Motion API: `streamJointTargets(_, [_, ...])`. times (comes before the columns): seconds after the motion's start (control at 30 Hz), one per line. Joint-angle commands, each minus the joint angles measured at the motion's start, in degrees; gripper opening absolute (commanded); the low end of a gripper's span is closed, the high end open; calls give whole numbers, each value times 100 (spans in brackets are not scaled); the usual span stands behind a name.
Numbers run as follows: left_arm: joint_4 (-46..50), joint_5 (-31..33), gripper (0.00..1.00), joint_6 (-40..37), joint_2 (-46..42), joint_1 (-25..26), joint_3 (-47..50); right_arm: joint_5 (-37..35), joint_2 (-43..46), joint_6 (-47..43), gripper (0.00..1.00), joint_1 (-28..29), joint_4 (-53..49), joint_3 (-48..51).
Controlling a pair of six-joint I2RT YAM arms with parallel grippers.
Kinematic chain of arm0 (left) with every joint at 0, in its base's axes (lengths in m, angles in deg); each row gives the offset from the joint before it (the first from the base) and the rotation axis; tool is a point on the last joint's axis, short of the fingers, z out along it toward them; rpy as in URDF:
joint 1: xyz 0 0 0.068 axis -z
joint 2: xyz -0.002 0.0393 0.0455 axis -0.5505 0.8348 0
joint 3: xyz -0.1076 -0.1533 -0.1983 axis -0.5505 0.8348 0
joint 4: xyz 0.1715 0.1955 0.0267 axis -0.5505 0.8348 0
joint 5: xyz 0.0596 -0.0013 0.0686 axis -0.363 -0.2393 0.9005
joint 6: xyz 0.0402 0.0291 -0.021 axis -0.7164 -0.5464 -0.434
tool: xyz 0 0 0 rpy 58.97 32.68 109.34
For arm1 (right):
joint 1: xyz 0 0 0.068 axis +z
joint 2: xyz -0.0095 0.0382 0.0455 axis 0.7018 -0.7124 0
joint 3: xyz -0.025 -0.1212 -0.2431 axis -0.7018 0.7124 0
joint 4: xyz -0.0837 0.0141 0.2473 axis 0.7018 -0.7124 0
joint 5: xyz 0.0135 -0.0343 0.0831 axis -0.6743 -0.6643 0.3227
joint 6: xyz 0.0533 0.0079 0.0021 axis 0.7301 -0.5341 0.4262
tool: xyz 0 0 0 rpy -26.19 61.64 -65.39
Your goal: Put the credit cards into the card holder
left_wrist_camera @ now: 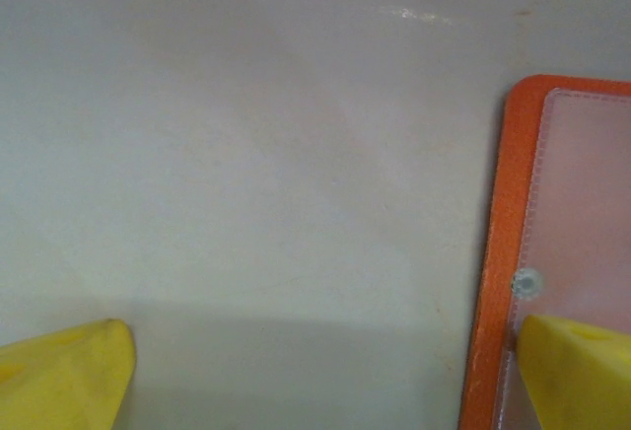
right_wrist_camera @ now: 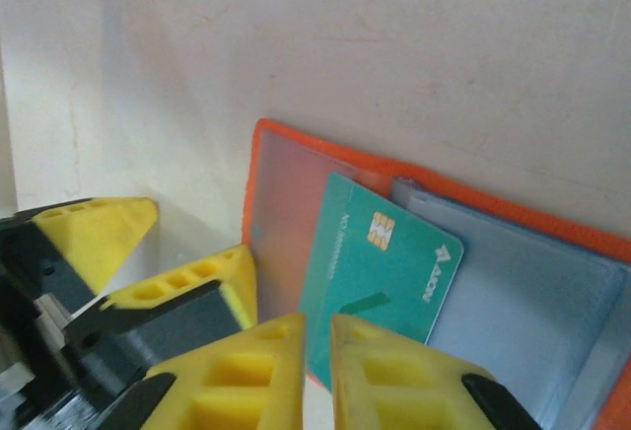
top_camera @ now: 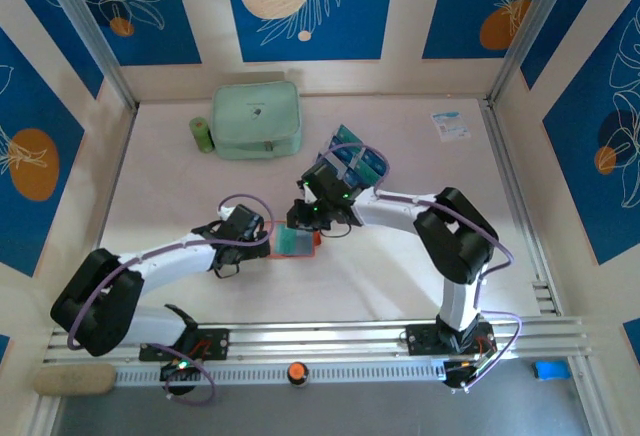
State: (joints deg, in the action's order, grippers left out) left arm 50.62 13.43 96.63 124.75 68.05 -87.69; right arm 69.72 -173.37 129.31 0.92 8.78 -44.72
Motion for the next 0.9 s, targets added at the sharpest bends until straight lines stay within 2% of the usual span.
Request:
streamJointTargets(0.0, [-4,76,100,54,-73,-56,80,117,-330,-150,12,86,-438,-196])
streamJointTargets(0.43, [41,70,100,54,-154,-55,21,279,-1043,-197,8,364,-741,-981])
streamJointTargets(0.53, [64,71,100,63,-176,-55,-7,306,-841,-212,8,303,-754,-902])
streamJointTargets(0.7, [85,54,100,63,-213,-60,-58,28,63,-237,9,145,-750,-343])
streamJointTargets(0.8, [114,46,100,63,-232,-55,-105,-419,572,-343,17,104,-1044,-24])
streamJointTargets(0.87, [138,46,100,46,-260,-56,-144,-769,835,-424,28,87,-1299,157])
